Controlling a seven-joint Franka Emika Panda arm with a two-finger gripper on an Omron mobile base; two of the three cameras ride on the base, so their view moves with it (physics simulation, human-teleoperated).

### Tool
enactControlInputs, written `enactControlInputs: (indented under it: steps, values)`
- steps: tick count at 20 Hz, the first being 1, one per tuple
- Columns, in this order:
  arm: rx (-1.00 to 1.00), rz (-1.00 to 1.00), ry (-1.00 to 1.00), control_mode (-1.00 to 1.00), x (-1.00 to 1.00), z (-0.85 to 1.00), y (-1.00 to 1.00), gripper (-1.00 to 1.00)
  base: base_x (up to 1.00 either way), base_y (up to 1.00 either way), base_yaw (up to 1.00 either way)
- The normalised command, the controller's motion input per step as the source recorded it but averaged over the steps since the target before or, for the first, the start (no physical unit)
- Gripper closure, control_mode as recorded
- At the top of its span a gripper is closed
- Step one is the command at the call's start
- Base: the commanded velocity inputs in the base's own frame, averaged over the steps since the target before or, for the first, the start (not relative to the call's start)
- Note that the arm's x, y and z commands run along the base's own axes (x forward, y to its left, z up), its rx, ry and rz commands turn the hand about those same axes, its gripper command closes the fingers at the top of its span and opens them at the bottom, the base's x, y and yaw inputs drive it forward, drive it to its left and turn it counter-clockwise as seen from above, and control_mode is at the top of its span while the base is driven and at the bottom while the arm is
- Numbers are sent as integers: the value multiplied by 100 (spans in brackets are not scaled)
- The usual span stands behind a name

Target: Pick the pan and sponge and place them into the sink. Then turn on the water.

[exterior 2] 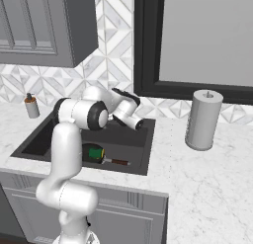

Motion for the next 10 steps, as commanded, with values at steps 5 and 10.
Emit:
enactControlInputs:
  steps: [5, 10]
  values:
    - [0, -6, 0, -100, 4, 0, 0, -100, 0, 0, 0]
    - [0, -7, 0, -100, 3, 0, 0, -100, 0, 0, 0]
